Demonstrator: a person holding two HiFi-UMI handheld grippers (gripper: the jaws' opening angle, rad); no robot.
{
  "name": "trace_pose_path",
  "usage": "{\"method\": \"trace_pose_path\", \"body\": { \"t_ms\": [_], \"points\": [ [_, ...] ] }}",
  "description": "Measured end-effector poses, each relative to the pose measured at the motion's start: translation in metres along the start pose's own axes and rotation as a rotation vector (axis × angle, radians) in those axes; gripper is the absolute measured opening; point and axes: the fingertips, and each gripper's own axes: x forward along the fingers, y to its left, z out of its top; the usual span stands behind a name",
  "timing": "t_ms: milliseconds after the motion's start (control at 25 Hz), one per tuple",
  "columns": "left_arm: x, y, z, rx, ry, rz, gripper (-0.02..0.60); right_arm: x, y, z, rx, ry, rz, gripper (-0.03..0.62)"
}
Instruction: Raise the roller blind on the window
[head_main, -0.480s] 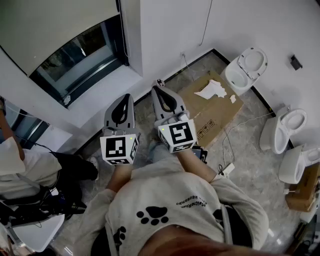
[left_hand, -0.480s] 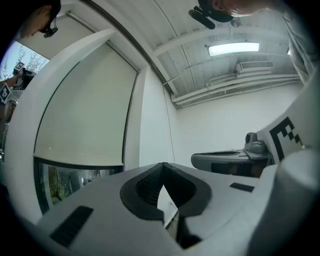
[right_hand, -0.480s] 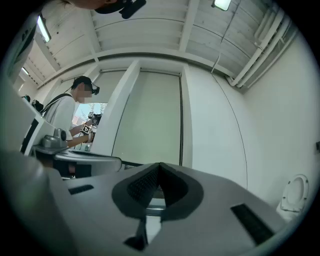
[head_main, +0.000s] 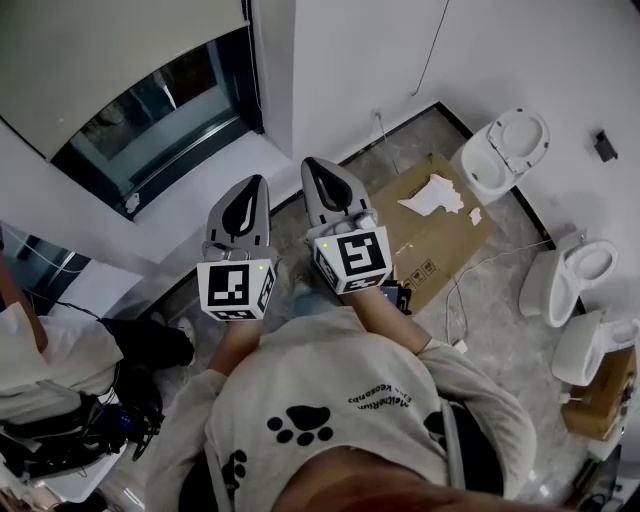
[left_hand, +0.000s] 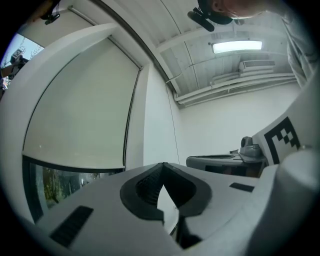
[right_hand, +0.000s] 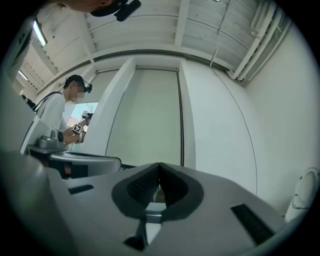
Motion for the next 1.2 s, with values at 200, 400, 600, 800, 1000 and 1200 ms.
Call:
{"method": "trace_pose_path", "body": {
  "t_ms": [200,400,600,800,1000,1200],
  "points": [
    [0.056,0.026,0.0,-0.008,0.001,0.007,0.008,0.057,-0.029,-0.002,0.0,-0.002,0.032,0.008],
    [0.097,0.046,-0.001,0.003,0.001,0.033,0.008,0.104,-0.053,-0.007,0.011,-0.007,0.068,0.009],
    [0.126,0.067,-0.007,0.017,0.008,0.059,0.008,0.143,-0.063,-0.016,0.013,-0.014,0.105,0.008],
    [0.149,0.085,-0.019,-0.033,0.016,0.073,0.008,0.171,-0.073,-0.02,0.004,-0.012,0.133,0.008],
    [0.163,0.09,-0.033,-0.045,0.044,0.061,0.008,0.189,-0.077,-0.033,0.021,0.001,0.144,0.009],
    [0.179,0.098,-0.034,-0.042,0.052,0.045,0.008,0.202,-0.08,-0.036,0.022,0.013,0.148,0.008]
  ]
}}
